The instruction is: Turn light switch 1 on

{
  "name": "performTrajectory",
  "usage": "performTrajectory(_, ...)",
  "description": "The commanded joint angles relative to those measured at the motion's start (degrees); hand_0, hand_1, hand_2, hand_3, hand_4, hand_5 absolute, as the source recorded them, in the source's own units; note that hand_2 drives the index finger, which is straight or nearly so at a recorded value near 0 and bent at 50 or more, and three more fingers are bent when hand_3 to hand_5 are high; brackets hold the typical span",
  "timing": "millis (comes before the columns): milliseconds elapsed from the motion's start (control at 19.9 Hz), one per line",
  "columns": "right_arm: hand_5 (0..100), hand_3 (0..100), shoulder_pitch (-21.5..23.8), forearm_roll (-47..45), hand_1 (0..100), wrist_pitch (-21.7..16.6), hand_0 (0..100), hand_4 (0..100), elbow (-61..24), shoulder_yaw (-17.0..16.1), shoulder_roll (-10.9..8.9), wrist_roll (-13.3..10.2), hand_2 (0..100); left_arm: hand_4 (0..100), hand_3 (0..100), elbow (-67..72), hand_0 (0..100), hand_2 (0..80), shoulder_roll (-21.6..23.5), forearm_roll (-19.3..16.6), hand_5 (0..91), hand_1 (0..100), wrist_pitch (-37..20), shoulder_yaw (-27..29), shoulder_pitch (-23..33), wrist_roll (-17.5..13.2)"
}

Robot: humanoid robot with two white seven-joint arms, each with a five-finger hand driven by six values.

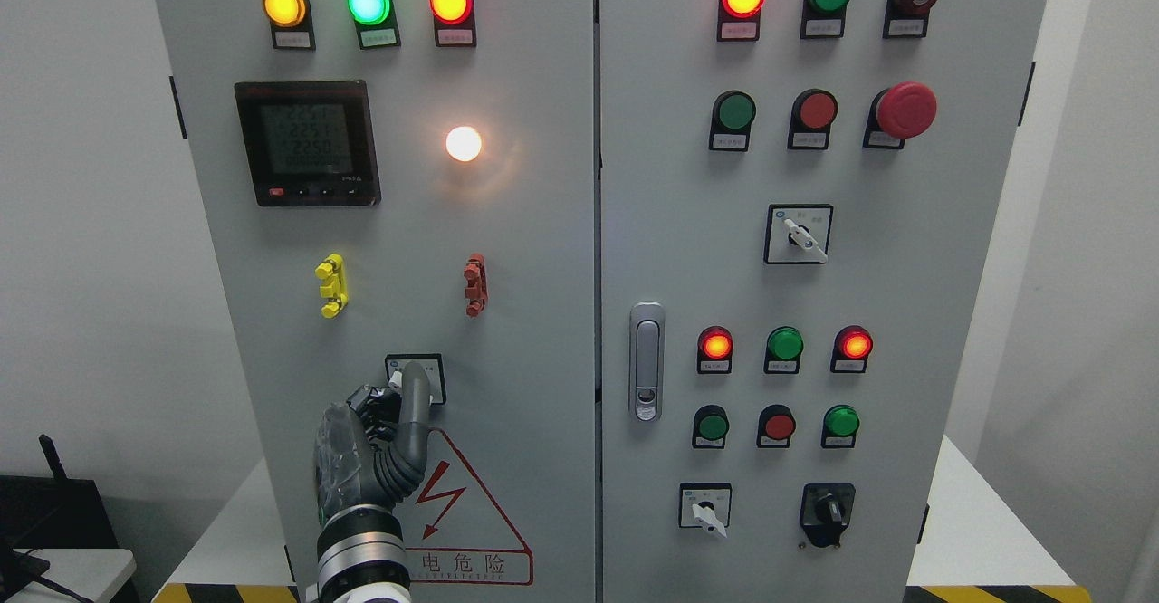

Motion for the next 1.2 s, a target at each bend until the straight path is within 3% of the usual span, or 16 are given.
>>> performTrajectory(0,0,0,-0.06,-1.41,39,0.04,12,0,0.00,0.97,-0.07,-0.04,0,85,79,-0.43,30,48.9,-0.05,0.08,85.9,22,-0.32,0.12,0.94,0.41)
performTrajectory(602,0,0,0.03,-1.41,39,0.04,12,0,0.00,0.97,-0.07,-0.04,0,85,80,-3.51,23,49.5,0.03,0.17,86.0,23,-5.68,-0.05,7.61,0.06)
performTrajectory(802,0,0,0.03,-1.41,39,-0.05,12,0,0.00,0.97,0.01,-0.04,0,86,82,-3.78,23,50.3,0.30,0.08,86.0,23,-15.42,0.91,13.40,-0.38)
performTrajectory(952,0,0,0.03,-1.41,39,-0.05,12,0,0.00,0.97,0.01,-0.04,0,86,82,-3.86,22,50.7,0.47,0.08,85.9,23,-19.73,3.19,18.24,-1.35)
performTrajectory(1153,0,0,0.03,-1.41,39,-0.05,12,0,0.00,0.97,-0.07,-0.04,0,87,84,-2.11,22,51.1,1.35,0.34,85.6,20,-35.79,12.31,27.46,-8.81)
